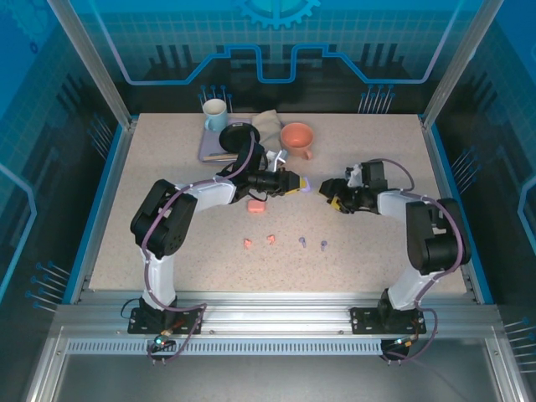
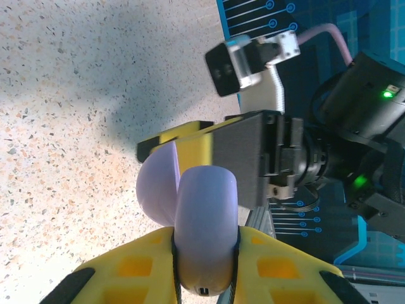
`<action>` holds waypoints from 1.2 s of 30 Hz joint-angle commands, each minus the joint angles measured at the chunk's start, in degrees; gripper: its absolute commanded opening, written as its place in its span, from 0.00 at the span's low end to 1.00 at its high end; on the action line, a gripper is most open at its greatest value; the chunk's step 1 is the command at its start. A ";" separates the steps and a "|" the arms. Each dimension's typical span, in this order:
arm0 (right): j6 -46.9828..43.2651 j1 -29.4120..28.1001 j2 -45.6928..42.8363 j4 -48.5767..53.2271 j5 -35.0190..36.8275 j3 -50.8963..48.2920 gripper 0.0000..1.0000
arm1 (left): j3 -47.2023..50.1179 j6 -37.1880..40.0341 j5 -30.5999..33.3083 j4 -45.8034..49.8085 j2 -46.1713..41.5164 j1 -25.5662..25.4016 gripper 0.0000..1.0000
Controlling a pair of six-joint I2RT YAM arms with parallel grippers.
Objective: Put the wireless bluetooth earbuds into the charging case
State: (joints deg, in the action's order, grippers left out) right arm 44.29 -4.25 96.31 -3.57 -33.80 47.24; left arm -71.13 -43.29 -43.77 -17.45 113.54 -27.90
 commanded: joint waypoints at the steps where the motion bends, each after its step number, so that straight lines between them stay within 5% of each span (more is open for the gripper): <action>1: -1.18 1.68 -3.53 -1.38 -7.16 -0.40 0.59 | -1.94 1.76 -2.96 -1.78 -1.66 0.07 0.18; 11: -5.43 0.68 -2.09 -0.07 -16.13 2.81 0.39 | -4.78 0.49 -4.92 -2.21 -0.07 0.06 0.18; 36: -6.14 1.96 -4.70 2.25 -15.83 6.37 0.38 | -5.45 0.68 -5.81 -1.35 1.16 0.00 0.18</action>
State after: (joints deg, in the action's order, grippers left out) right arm 38.52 -2.94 92.62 -2.11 -48.10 51.70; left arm -74.61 -43.33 -47.75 -18.65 113.62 -27.90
